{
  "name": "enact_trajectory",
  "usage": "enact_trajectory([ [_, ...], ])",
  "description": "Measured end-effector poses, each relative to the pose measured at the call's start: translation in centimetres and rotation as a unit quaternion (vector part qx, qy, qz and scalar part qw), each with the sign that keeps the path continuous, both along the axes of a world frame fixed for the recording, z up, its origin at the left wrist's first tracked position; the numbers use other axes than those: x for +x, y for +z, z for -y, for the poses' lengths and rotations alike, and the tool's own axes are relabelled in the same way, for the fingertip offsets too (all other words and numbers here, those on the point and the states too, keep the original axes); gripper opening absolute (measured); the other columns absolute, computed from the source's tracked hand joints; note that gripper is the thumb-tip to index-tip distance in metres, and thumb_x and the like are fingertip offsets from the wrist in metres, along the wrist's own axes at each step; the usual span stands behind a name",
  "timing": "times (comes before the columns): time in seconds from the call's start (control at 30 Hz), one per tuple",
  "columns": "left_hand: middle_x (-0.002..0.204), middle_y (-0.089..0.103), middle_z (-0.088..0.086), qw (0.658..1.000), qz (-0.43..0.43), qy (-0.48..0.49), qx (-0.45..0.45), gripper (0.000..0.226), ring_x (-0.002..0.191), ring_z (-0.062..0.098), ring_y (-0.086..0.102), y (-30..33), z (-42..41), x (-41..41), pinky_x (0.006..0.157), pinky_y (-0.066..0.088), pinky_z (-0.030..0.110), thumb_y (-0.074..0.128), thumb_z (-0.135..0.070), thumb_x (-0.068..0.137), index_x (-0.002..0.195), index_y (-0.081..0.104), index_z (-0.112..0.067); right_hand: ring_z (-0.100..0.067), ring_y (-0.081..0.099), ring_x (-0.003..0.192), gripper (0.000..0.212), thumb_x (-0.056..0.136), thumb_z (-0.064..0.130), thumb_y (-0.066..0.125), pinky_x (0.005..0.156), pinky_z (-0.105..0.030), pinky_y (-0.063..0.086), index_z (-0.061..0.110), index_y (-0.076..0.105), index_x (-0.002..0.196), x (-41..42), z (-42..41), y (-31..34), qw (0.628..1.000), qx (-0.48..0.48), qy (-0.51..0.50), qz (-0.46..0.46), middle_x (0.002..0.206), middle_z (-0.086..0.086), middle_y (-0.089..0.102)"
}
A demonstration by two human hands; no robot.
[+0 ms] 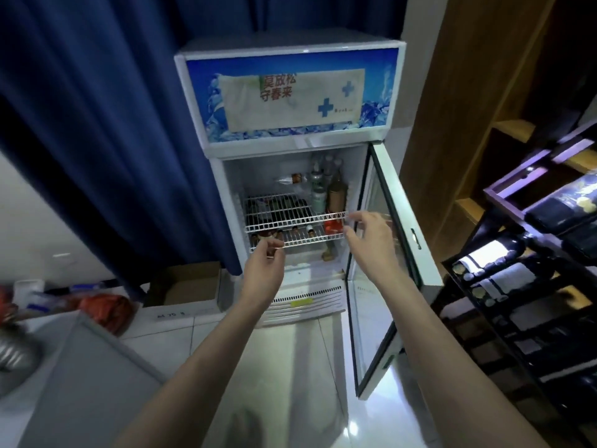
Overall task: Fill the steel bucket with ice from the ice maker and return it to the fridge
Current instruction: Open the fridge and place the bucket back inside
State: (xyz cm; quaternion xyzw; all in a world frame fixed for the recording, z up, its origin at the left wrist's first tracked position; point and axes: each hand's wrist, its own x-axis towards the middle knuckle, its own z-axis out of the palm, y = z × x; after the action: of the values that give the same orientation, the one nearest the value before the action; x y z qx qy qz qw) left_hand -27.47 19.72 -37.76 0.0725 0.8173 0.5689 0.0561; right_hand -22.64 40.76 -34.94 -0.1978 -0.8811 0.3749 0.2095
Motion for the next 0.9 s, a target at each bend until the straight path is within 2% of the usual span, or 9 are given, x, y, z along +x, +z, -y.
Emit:
enact_trajectory([
  [0.1,0.097,0.07,-0.004,0.999,-0.012,0.051,0.002,0.011,0.091,0.023,0.069,0.0,4.7,-1.6,0.082,0.059,0.046,0.054,-0.024,0.104,0.11,0.063,-0.028,-0.016,0.063,0.107,0.028,0.102,0.024,0.064,0.096,-0.033,0.052,0.018,0.066,0.129,-3.0,4.1,-0.6,0.998,-0.017,0.054,0.004,0.122,0.0,0.064],
  [0.2,0.098,0.069,-0.008,0.993,-0.03,0.113,-0.009,0.011,0.092,0.012,0.068,0.1,9.7,-3.2,0.075,0.055,0.028,0.054,-0.023,0.104,0.112,0.062,-0.027,-0.015,0.062,0.104,0.028,0.103,0.021,0.062,0.091,-0.028,0.048,0.016,0.066,0.131,-6.3,9.0,-1.2,0.994,-0.018,0.111,0.003,0.122,0.0,0.064],
  [0.3,0.099,0.069,-0.006,0.985,-0.045,0.168,-0.017,0.014,0.089,0.007,0.066,0.4,14.2,-4.3,0.069,0.046,0.019,0.055,-0.02,0.103,0.114,0.063,-0.025,-0.018,0.063,0.108,0.027,0.103,0.018,0.061,0.096,-0.034,0.051,0.013,0.067,0.129,-9.2,14.0,-1.4,0.987,-0.024,0.16,0.005,0.125,-0.002,0.066],
  [0.37,0.099,0.07,-0.003,0.978,-0.048,0.201,-0.013,0.014,0.087,0.008,0.066,0.7,17.5,-4.9,0.069,0.049,0.022,0.055,-0.02,0.103,0.114,0.064,-0.023,-0.021,0.064,0.109,0.026,0.102,0.018,0.061,0.097,-0.034,0.051,0.013,0.068,0.126,-11.2,17.7,-1.4,0.982,-0.029,0.186,0.002,0.123,-0.003,0.068],
  [0.43,0.095,0.07,-0.003,0.972,-0.062,0.225,-0.006,0.014,0.086,0.013,0.067,1.3,20.9,-5.3,0.074,0.056,0.033,0.056,-0.021,0.101,0.111,0.064,-0.025,-0.021,0.065,0.106,0.025,0.102,0.017,0.061,0.092,-0.03,0.049,0.013,0.069,0.125,-13.0,21.6,-1.3,0.975,-0.039,0.218,-0.004,0.119,-0.003,0.068],
  [0.63,0.088,0.07,-0.007,0.949,-0.102,0.3,-0.004,0.014,0.079,0.017,0.068,3.5,30.2,-6.3,0.076,0.059,0.049,0.054,-0.026,0.097,0.102,0.064,-0.034,-0.013,0.061,0.103,0.024,0.104,0.02,0.059,0.094,-0.027,0.051,0.02,0.067,0.126,-16.8,32.3,-1.3,0.95,-0.036,0.31,-0.016,0.117,0.003,0.064],
  [0.73,0.097,0.071,-0.005,0.934,-0.118,0.336,-0.018,0.016,0.088,0.014,0.07,4.1,35.4,-6.3,0.079,0.058,0.033,0.054,-0.018,0.101,0.109,0.066,-0.023,-0.01,0.06,0.106,0.025,0.105,0.022,0.057,0.089,-0.019,0.049,0.022,0.065,0.129,-18.3,38.1,-1.0,0.928,-0.05,0.368,0.0,0.12,0.005,0.06],
  [0.8,0.098,0.071,-0.004,0.928,-0.121,0.353,-0.018,0.015,0.086,0.009,0.07,4.5,38.6,-6.1,0.07,0.055,0.02,0.053,-0.016,0.103,0.111,0.066,-0.02,-0.011,0.06,0.11,0.027,0.105,0.024,0.056,0.094,-0.025,0.052,0.023,0.064,0.132,-19.0,41.6,-0.7,0.916,-0.057,0.397,0.007,0.122,0.006,0.059],
  [0.9,0.095,0.069,-0.008,0.909,-0.12,0.397,-0.035,0.015,0.08,-0.01,0.064,4.2,43.5,-6.0,0.065,0.044,0.005,0.053,-0.012,0.103,0.108,0.066,-0.018,-0.015,0.061,0.111,0.029,0.104,0.022,0.057,0.1,-0.033,0.054,0.018,0.065,0.132,-19.8,47.1,-0.7,0.904,-0.059,0.423,0.011,0.123,0.001,0.061],
])
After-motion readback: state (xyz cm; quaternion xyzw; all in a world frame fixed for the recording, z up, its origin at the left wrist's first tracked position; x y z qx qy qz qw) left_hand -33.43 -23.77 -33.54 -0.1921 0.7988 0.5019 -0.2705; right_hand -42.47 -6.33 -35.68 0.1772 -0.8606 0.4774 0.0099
